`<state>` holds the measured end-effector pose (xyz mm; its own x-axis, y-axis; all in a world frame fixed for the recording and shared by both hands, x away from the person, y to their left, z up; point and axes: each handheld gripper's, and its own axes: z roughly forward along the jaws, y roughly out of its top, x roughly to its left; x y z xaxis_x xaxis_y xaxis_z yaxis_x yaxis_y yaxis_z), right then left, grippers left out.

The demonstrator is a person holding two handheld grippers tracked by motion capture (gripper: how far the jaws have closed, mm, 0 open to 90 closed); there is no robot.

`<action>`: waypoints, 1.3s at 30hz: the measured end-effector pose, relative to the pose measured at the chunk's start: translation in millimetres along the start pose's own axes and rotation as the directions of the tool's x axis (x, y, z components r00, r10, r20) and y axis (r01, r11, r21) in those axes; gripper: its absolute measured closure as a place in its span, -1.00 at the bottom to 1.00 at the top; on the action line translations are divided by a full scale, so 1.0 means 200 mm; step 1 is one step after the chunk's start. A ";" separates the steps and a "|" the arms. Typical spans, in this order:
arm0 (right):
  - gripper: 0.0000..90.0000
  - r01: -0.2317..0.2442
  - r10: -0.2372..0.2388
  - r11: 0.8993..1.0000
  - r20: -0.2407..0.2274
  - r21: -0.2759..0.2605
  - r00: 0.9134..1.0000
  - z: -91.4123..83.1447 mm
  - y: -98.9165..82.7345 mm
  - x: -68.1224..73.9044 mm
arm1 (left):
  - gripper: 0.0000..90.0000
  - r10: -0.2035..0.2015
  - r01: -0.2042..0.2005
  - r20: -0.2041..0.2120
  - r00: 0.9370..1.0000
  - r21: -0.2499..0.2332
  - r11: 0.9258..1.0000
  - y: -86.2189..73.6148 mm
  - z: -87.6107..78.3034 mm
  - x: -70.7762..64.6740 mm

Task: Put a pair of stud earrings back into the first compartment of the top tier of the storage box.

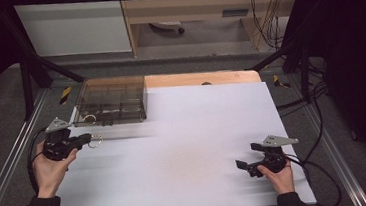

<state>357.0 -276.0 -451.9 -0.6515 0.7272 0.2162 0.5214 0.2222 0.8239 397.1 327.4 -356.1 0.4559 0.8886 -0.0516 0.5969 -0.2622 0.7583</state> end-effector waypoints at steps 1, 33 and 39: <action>-0.99 0.000 0.000 1.000 0.000 0.000 1.000 0.00 0.00 0.00 | 0.90 0.000 0.000 0.000 1.000 0.000 1.000 0.00 0.00 0.00; -0.99 0.003 -0.003 1.000 0.001 0.003 1.000 0.00 0.00 0.00 | 0.90 -0.035 0.033 -0.087 0.996 -0.020 0.999 0.29 0.01 0.15; -0.98 0.003 -0.003 1.000 0.001 0.003 1.000 0.00 0.00 0.00 | 0.90 -0.044 0.043 -0.114 0.993 -0.009 0.999 0.32 0.06 0.18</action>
<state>357.2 -275.9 -452.3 -0.6527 0.7270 0.2130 0.5208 0.2265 0.8231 459.8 339.1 -316.1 0.3514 0.9361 -0.0105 0.6098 -0.2204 0.7613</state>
